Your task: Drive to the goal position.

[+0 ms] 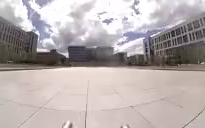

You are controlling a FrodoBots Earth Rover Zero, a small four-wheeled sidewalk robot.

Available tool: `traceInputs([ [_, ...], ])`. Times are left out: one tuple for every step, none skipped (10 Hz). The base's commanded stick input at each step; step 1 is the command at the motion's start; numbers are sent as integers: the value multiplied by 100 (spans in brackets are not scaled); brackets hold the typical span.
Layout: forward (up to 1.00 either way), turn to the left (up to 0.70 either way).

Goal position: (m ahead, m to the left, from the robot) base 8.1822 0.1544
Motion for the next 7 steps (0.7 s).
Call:
traceInputs([
  [70,0],
  [70,0],
  [70,0],
  [70,0],
  [70,0],
  [70,0],
  [70,0],
])
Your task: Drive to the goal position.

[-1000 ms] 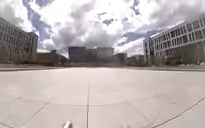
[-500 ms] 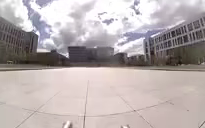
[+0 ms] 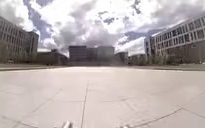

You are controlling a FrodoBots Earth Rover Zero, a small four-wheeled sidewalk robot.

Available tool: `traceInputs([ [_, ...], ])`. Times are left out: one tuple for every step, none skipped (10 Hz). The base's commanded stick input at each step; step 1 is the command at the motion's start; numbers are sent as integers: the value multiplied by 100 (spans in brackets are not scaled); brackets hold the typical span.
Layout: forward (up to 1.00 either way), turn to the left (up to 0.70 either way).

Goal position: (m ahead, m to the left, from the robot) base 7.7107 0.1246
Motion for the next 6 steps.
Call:
traceInputs([
  [70,0],
  [70,0],
  [70,0],
  [70,0],
  [70,0],
  [70,0],
])
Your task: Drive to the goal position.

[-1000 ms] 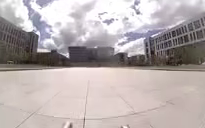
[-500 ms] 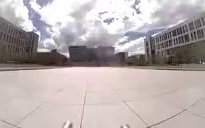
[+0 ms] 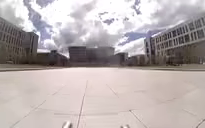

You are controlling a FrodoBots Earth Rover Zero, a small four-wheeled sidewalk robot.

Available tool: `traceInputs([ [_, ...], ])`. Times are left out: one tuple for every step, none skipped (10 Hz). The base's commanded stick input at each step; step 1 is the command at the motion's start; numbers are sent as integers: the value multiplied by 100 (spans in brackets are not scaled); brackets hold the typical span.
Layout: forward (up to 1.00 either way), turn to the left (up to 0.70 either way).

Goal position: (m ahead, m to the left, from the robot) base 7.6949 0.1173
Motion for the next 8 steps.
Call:
traceInputs([
  [70,0],
  [70,0],
  [70,0],
  [70,0],
  [70,0],
  [70,0],
  [70,0],
  [70,0],
])
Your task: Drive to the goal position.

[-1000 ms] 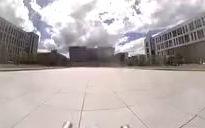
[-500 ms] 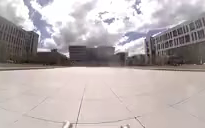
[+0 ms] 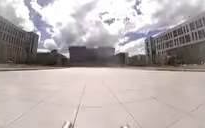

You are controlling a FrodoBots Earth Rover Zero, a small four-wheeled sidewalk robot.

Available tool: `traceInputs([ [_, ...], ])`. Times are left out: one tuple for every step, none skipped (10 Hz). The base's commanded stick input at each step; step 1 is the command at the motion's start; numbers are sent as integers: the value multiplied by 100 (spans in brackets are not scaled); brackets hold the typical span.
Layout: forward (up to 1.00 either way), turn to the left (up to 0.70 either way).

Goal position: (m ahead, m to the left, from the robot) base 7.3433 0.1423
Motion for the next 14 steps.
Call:
traceInputs([
  [70,0],
  [70,0],
  [70,0],
  [70,0],
  [70,0],
  [70,0],
  [70,0],
  [70,0],
  [70,0],
  [70,0],
  [70,0],
  [70,0],
  [70,0],
  [70,0],
])
